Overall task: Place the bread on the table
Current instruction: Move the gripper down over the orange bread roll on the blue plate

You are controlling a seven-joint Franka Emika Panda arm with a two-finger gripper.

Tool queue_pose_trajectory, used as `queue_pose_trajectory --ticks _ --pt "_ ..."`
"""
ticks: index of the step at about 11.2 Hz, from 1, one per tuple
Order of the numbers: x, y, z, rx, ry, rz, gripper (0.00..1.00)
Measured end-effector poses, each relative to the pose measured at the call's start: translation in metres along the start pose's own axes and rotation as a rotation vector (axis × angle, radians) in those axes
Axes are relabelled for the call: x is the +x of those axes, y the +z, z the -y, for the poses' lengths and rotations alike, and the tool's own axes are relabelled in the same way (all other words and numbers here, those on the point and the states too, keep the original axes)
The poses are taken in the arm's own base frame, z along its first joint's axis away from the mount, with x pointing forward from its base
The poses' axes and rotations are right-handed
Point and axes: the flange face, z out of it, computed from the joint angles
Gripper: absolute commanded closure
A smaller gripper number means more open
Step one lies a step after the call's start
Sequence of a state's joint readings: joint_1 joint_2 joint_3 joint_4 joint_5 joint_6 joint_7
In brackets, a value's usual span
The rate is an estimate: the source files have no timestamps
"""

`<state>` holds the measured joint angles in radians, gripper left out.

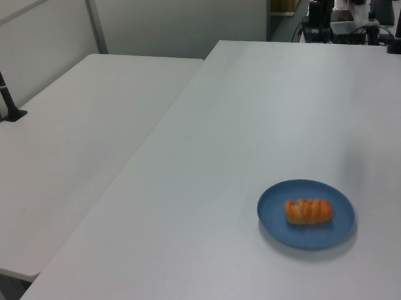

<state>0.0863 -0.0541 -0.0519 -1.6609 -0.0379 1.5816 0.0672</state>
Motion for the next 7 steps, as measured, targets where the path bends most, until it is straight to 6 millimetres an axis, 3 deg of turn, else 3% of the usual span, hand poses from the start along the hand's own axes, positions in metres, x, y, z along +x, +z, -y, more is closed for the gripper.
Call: queue_pose_trajectory --ticks 4,7 --pt "0.000 0.000 0.000 0.000 0.000 0.000 0.00" --pt "-0.001 0.000 0.012 0.030 -0.015 0.002 0.00"
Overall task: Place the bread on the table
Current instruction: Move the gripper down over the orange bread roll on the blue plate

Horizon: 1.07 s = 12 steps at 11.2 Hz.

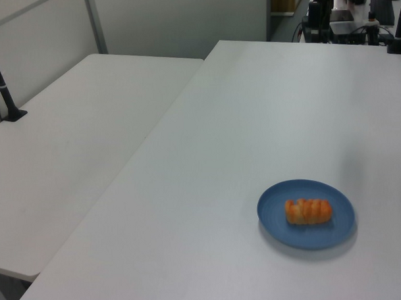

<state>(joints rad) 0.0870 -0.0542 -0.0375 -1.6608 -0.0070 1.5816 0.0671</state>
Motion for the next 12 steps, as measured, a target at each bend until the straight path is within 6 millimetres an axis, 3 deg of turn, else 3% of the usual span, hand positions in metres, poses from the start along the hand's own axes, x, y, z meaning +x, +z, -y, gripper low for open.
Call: queue_pose_trajectory --ticks 2,6,10,12 --pt "-0.003 -0.001 0.029 0.079 -0.039 0.006 0.00" --pt "-0.030 0.008 0.152 0.071 -0.185 0.024 0.00" --pt "-0.079 0.045 0.266 0.060 -0.217 0.016 0.00" --pt "-0.096 0.073 0.299 0.072 -0.231 -0.010 0.00"
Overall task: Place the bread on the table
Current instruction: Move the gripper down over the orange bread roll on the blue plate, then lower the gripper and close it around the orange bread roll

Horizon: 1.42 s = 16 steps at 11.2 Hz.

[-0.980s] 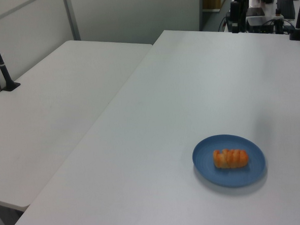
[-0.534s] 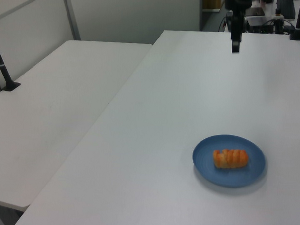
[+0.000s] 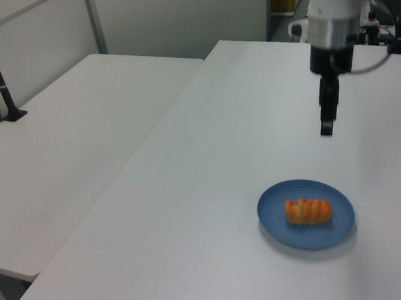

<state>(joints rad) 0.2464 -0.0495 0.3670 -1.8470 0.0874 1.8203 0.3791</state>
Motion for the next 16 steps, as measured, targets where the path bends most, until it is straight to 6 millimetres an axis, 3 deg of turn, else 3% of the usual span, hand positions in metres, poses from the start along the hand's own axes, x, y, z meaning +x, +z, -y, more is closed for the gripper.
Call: queue_pose_trajectory --ticks 4,9,12,16 --pt "0.003 0.078 0.005 -0.025 -0.026 -0.003 0.00" --pt "0.026 0.177 0.002 -0.067 -0.079 0.033 0.00" --pt "0.032 0.203 0.001 -0.074 -0.095 0.041 0.00" --pt "0.034 0.214 -0.002 -0.077 -0.093 0.058 0.28"
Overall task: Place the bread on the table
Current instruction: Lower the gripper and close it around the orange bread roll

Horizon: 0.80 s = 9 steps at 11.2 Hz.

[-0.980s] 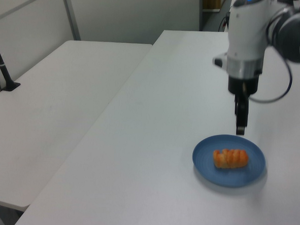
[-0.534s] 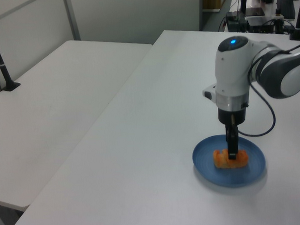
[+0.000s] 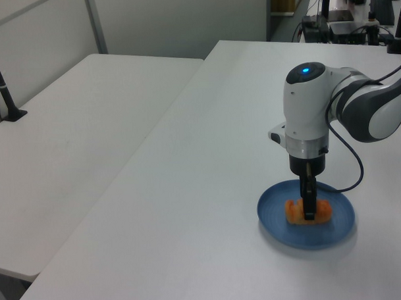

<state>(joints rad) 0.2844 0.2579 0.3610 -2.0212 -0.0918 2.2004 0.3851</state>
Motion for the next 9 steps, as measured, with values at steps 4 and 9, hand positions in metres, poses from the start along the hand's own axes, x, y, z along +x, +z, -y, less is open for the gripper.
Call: queue_pose_trajectory --ticks 4,9 --pt "0.002 0.010 -0.001 -0.001 -0.001 0.013 0.62" --pt "0.004 -0.003 -0.001 -0.003 0.001 0.001 0.71"
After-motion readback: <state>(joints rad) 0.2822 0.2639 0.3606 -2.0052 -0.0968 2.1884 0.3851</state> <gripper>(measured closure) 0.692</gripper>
